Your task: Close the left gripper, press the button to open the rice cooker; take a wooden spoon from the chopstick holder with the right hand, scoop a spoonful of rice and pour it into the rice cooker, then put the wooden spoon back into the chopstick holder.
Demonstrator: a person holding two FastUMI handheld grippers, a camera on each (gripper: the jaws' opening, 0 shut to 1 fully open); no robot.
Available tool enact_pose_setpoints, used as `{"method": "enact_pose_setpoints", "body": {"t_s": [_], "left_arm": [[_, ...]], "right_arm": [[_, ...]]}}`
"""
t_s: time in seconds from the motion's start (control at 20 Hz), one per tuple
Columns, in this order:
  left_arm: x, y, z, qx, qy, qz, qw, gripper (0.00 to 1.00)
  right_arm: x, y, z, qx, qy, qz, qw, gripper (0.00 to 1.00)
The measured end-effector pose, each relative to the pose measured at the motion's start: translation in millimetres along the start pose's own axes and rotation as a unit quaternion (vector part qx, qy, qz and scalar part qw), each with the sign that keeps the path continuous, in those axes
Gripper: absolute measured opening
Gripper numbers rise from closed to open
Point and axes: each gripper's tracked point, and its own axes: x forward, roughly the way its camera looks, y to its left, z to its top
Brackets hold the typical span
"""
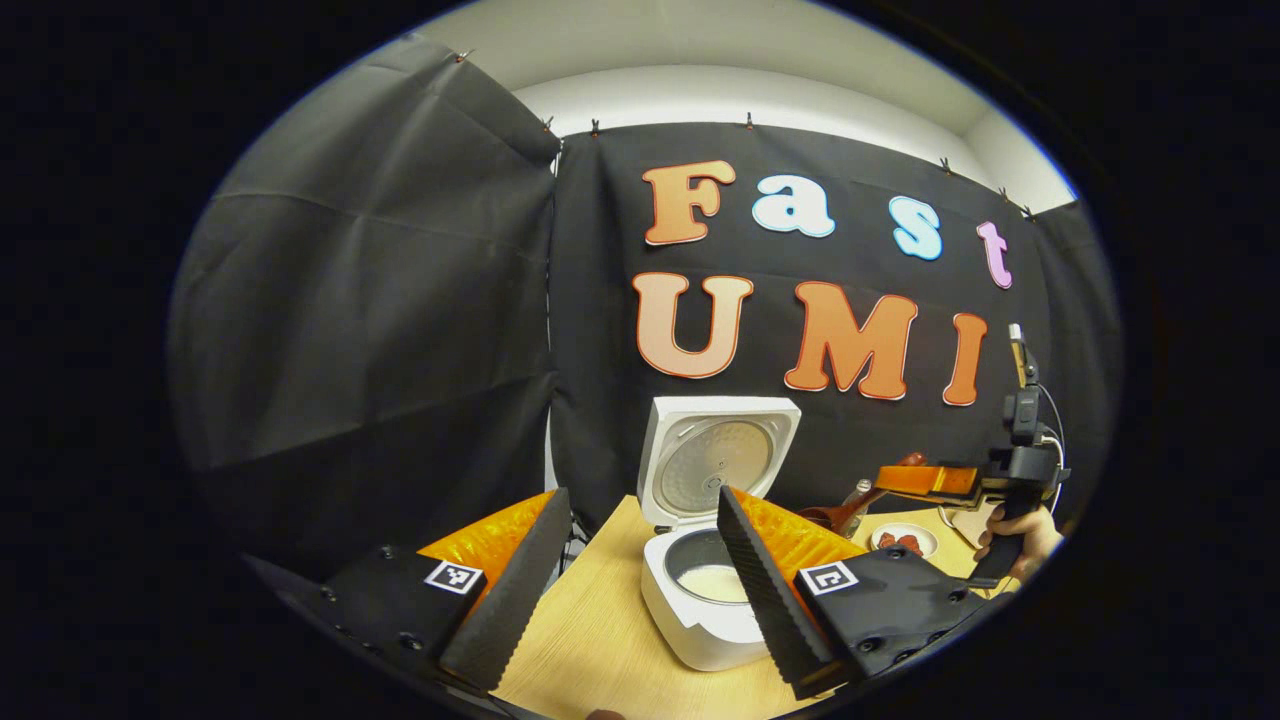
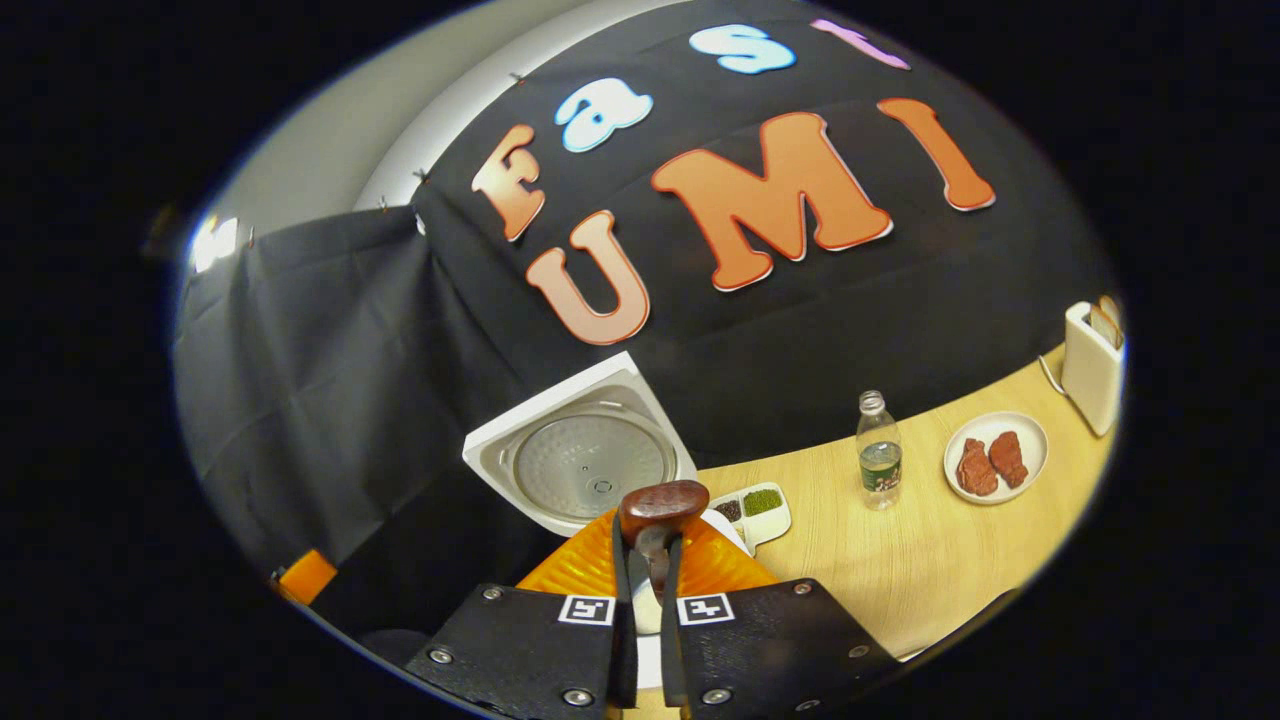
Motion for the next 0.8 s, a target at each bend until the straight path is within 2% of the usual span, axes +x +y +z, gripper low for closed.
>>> {"method": "enact_pose_setpoints", "body": {"t_s": [0.2,0.45,0.8], "left_arm": [[2.7,-14.3,-0.9,-0.006,-0.001,-0.014,1.000,1.00],[9.8,-31.2,-0.5,-0.015,-0.001,-0.027,1.000,0.99],[8.6,-45.7,8.6,-0.020,-0.007,-0.026,0.999,0.99]], "right_arm": [[-53.0,-49.4,29.1,0.041,-0.035,-0.033,0.998,0.08],[-133.2,-118.7,54.2,0.076,-0.081,-0.090,0.990,0.08],[-237.6,-212.9,43.1,0.078,-0.111,-0.193,0.972,0.08]]}}
